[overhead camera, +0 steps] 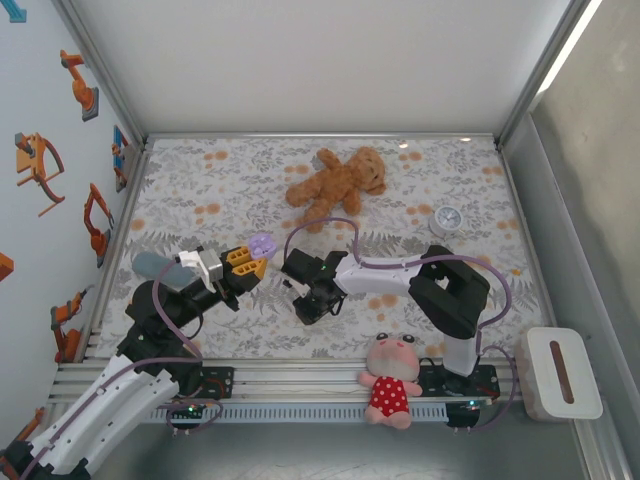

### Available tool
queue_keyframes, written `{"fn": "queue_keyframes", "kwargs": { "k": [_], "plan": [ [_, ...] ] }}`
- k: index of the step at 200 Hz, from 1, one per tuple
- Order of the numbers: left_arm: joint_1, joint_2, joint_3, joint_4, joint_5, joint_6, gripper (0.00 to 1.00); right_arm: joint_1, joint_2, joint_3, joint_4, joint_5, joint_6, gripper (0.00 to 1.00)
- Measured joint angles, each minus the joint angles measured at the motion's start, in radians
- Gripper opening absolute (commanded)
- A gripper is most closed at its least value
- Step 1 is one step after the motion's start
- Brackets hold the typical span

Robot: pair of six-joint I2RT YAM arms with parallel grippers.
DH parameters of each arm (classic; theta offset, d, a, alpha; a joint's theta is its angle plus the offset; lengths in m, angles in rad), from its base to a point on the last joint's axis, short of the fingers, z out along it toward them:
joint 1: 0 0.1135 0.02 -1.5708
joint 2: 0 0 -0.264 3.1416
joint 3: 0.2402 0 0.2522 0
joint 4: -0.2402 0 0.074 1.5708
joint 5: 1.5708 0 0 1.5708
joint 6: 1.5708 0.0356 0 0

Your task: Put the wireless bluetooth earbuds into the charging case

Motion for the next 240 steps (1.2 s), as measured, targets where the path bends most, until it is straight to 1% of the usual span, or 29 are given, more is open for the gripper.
{"fn": "queue_keyframes", "kwargs": {
  "k": [8, 35, 96, 144, 172, 199, 240],
  "plan": [
    [0.000, 0.000, 0.000, 0.000, 0.000, 0.000, 0.04, 0.000, 0.000, 0.000, 0.000, 0.000, 0.000, 0.21],
    [0.000, 0.000, 0.000, 0.000, 0.000, 0.000, 0.04, 0.000, 0.000, 0.000, -0.005, 0.000, 0.000, 0.20],
    [0.000, 0.000, 0.000, 0.000, 0.000, 0.000, 0.04, 0.000, -0.008, -0.001, -0.007, 0.000, 0.000, 0.19],
    [0.000, 0.000, 0.000, 0.000, 0.000, 0.000, 0.04, -0.017, -0.076, -0.028, 0.001, -0.004, 0.005, 0.19],
    [0.000, 0.013, 0.000, 0.006, 0.000, -0.001, 0.04, -0.059, -0.185, -0.055, 0.008, -0.004, 0.023, 0.20],
    [0.000, 0.047, 0.000, 0.029, 0.000, -0.009, 0.03, -0.116, -0.350, -0.060, 0.036, -0.002, 0.043, 0.20],
    [0.000, 0.116, -0.001, 0.102, 0.000, -0.021, 0.03, -0.191, -0.601, -0.063, 0.139, 0.018, 0.080, 0.22]
  ]
}}
